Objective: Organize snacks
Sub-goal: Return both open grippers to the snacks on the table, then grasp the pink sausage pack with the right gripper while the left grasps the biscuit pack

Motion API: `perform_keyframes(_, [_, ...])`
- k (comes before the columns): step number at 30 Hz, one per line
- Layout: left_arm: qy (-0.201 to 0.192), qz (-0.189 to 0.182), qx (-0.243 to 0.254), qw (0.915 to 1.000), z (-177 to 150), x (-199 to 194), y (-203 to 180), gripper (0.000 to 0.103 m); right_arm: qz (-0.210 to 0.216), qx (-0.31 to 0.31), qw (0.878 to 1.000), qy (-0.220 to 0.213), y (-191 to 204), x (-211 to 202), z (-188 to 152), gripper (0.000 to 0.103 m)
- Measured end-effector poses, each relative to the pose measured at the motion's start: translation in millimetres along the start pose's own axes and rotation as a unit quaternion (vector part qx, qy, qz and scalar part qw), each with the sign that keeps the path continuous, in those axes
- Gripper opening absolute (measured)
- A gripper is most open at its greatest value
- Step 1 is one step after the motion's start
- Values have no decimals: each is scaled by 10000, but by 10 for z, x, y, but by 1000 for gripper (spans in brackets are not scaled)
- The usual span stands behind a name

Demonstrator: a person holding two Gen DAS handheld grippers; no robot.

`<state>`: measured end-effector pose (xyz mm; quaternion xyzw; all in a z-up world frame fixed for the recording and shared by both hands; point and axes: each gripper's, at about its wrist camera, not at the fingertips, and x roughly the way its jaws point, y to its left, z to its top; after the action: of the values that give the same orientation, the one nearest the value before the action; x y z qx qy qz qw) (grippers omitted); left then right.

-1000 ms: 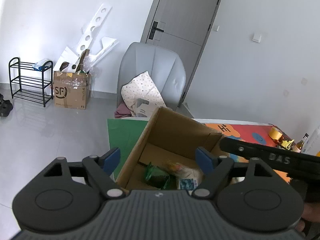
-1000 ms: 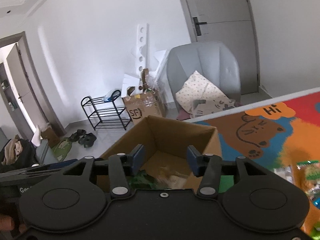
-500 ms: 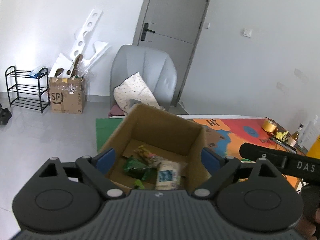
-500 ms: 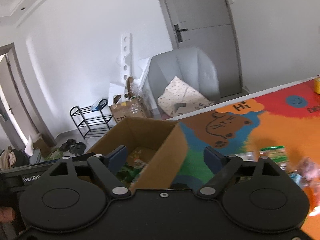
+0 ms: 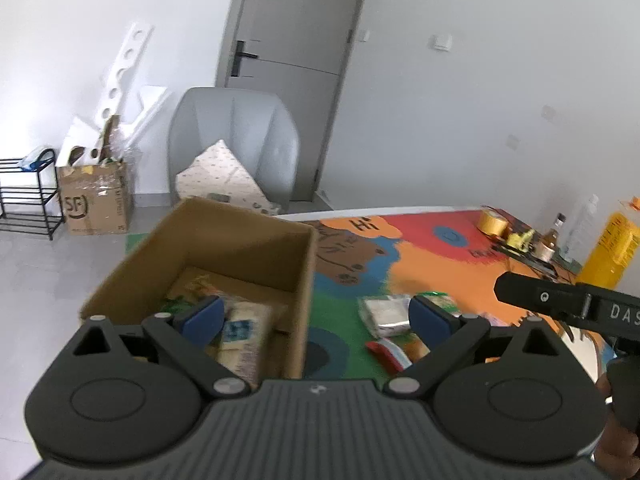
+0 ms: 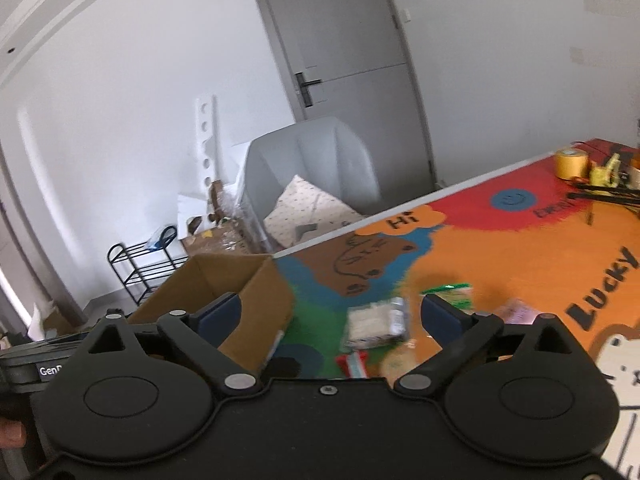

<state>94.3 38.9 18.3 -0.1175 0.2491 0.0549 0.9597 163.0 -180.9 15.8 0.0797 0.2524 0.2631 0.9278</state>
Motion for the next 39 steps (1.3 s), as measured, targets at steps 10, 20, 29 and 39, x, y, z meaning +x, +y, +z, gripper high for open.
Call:
perform_keyframes(10, [239,-342,225,9989,-107,91,-395,98,-261,354,9990,-72,-473,-235,-118,98])
perform_keyframes(20, [319,-557,297,9975,-183,209,-709,96,-412,645,9971,-36,-846,-316,-253,87])
perform_keyframes(29, [535,-715,323,9955,-279,411,-934,71,-514,925,9943,125,-1152,-245,-362,72])
perform_keyframes(39, [1092,-751,320,9907,-478,840,-1138,52,-704,1026,9915,378,-1405,-41,-490,63])
